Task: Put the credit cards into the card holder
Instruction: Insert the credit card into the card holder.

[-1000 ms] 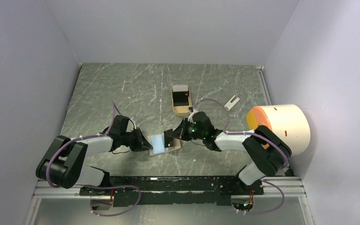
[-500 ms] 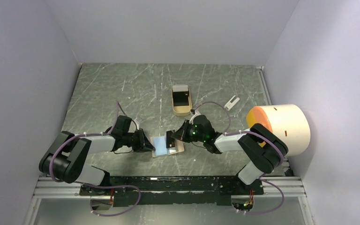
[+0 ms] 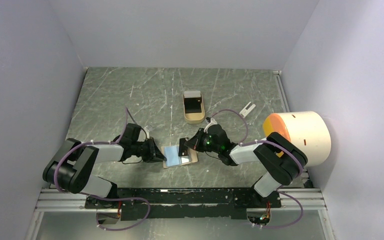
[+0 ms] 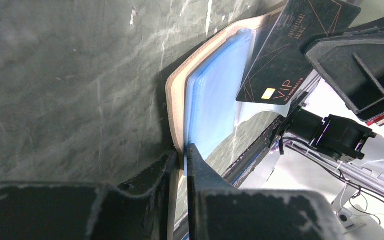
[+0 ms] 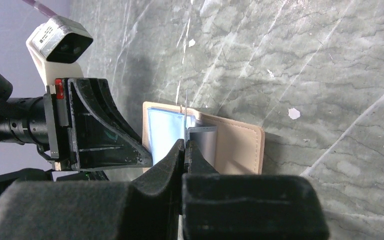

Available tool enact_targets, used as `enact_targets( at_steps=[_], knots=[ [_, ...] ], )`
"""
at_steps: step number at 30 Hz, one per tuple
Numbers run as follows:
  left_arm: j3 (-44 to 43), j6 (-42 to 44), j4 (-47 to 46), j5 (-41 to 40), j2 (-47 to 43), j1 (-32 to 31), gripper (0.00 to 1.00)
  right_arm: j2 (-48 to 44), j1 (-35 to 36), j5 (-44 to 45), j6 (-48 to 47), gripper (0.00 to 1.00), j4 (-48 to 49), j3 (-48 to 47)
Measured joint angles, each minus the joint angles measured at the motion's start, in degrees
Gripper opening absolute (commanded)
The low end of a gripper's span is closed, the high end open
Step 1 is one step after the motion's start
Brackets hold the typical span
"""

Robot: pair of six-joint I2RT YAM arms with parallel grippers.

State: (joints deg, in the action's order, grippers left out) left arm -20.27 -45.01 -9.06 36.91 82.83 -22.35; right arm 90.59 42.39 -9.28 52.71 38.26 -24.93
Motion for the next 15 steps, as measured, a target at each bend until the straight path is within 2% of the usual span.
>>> enact_targets(
  at_steps=[15],
  knots=[
    [0.11,-0.02,-0.28,0.04,0.04,0.0,0.16,0.74,0.07,-0.2,-0.02,0.0,2.73,0.48]
  ],
)
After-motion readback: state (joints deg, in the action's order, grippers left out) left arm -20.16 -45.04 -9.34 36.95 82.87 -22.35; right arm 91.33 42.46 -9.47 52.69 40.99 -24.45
